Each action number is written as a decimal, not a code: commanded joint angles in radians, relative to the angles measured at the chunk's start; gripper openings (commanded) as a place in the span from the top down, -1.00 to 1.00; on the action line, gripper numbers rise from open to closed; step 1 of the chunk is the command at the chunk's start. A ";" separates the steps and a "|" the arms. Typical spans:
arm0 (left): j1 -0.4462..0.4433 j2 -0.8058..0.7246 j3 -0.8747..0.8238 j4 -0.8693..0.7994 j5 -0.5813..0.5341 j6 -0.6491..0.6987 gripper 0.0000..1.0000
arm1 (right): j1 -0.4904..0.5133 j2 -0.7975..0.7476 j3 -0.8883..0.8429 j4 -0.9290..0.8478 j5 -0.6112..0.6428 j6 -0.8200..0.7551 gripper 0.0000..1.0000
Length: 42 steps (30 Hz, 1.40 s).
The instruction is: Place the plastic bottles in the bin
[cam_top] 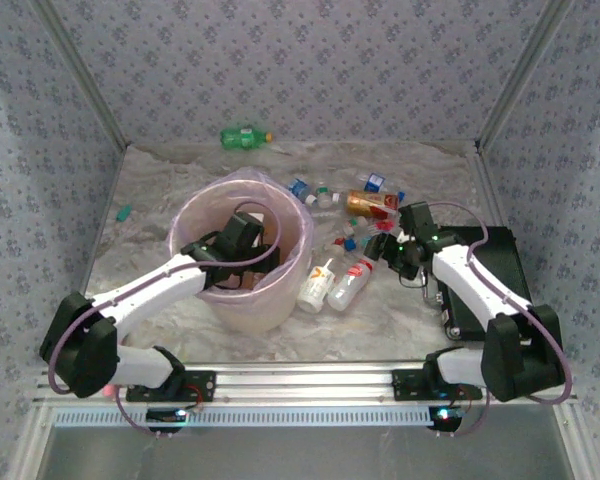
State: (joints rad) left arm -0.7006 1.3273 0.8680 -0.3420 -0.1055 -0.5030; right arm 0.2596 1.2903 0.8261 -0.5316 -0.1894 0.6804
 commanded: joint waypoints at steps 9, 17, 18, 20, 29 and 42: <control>0.000 -0.054 -0.005 -0.055 -0.030 0.022 -0.18 | 0.042 0.097 -0.020 0.141 0.093 0.102 -0.35; -0.001 -0.123 0.097 -0.121 -0.040 0.081 -0.47 | 0.077 0.188 -0.001 0.189 0.117 0.133 -0.39; 0.000 -0.130 0.113 -0.131 -0.047 0.090 -0.50 | 0.079 0.200 -0.002 0.192 0.119 0.134 -0.39; 0.000 -0.143 0.142 -0.150 -0.059 0.106 -0.52 | 0.082 0.221 -0.007 0.204 0.126 0.140 -0.39; -0.006 -0.251 0.216 -0.248 -0.121 0.140 -0.66 | 0.099 0.297 -0.018 0.261 0.150 0.156 -0.33; -0.008 -0.443 0.264 -0.249 -0.067 0.094 -0.68 | 0.094 0.315 -0.007 0.253 0.166 0.128 0.07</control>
State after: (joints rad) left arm -0.7033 0.9047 1.0973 -0.5835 -0.1875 -0.3935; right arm 0.3550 1.5860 0.8158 -0.2985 -0.0391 0.8165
